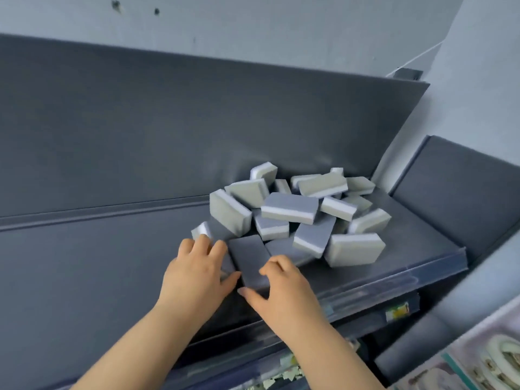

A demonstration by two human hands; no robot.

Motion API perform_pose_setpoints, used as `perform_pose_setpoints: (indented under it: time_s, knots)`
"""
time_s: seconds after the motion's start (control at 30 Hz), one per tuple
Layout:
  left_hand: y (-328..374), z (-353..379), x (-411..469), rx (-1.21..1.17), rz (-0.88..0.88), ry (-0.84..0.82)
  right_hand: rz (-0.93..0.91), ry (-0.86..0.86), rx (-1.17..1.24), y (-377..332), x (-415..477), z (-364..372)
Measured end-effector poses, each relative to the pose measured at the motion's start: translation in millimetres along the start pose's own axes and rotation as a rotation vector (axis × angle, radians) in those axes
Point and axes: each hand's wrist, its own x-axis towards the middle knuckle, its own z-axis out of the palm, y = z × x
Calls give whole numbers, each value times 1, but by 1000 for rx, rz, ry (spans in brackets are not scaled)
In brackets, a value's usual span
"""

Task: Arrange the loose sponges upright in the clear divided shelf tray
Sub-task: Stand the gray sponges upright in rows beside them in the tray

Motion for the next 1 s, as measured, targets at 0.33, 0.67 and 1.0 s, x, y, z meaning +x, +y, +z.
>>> perform_pose_setpoints:
  time_s: [0.33,0.67,1.0]
  knots:
    - [-3,6,-20,-93,-274,116,-155,94,90,19,7,7]
    - [11,3,-22,12,-264,-82,-197,78,135,25,6,5]
    - [13,-3,-24,18,-263,62,-207,93,91,33,11,3]
